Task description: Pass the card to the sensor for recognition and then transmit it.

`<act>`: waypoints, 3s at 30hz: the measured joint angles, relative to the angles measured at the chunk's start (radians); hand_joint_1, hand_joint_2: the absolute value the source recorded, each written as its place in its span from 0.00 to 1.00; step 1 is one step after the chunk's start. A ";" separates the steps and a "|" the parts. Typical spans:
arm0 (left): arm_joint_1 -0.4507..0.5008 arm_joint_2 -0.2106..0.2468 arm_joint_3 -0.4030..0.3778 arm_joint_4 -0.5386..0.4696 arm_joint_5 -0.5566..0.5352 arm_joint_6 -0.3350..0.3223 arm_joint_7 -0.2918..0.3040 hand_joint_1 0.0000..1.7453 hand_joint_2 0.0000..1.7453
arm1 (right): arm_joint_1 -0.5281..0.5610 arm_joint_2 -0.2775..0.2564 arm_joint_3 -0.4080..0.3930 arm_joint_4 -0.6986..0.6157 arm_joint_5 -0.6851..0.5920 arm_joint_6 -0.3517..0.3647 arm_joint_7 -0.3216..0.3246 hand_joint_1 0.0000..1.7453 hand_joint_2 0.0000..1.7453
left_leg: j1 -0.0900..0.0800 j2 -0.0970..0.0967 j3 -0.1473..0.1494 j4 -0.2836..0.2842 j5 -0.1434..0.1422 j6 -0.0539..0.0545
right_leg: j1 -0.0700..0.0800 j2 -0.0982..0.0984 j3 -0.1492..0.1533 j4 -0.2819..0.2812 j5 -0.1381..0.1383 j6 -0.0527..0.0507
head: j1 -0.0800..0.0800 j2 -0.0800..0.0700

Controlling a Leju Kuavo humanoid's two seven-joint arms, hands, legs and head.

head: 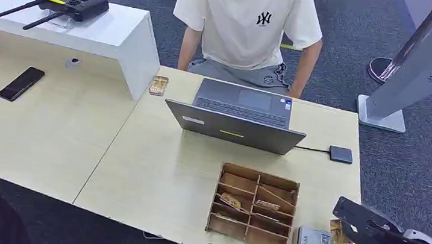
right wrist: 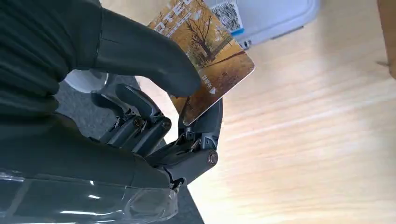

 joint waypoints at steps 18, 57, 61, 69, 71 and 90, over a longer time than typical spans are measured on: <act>-0.084 0.016 -0.113 0.058 0.181 0.000 -0.116 0.00 0.00 | -0.002 -0.041 0.100 -0.041 -0.090 -0.021 0.040 1.00 1.00 | 0.000 0.000 0.000 0.000 0.000 0.000 | 0.000 0.000 0.000 0.000 0.000 0.000 | 0.000 0.000; -0.148 0.045 -0.223 0.121 0.216 0.000 -0.158 0.00 0.00 | -0.026 0.058 0.148 0.063 -0.054 -0.081 0.021 1.00 1.00 | 0.000 0.000 0.004 0.000 0.000 0.000 | 0.000 0.000 0.004 0.000 0.000 0.000 | 0.000 0.000; -0.148 0.041 -0.223 0.122 0.207 0.000 -0.155 0.00 0.00 | -0.026 0.060 0.148 0.066 -0.050 -0.081 0.020 1.00 1.00 | 0.000 0.000 0.005 0.000 0.000 0.000 | 0.000 0.000 0.005 0.000 0.000 0.000 | 0.000 0.000; -0.140 0.037 -0.221 0.122 0.182 0.000 -0.138 0.00 0.00 | -0.014 0.060 0.142 0.055 -0.046 -0.093 0.024 1.00 1.00 | 0.000 0.000 0.006 0.000 0.000 0.000 | 0.000 0.000 0.006 0.000 0.000 0.000 | 0.000 0.000; -0.139 0.035 -0.220 0.122 0.176 0.000 -0.135 0.00 0.00 | -0.011 0.060 0.142 0.052 -0.045 -0.094 0.026 1.00 1.00 | 0.000 0.001 0.006 0.000 0.000 0.000 | 0.000 0.000 0.006 0.000 0.000 0.000 | 0.000 0.000; -0.079 0.016 -0.140 0.101 -0.046 0.000 -0.024 0.00 0.00 | -0.066 0.059 0.079 0.032 -0.025 -0.112 0.013 1.00 1.00 | 0.000 0.000 0.005 0.000 0.000 0.000 | 0.000 0.000 0.005 0.000 0.000 0.000 | 0.000 0.000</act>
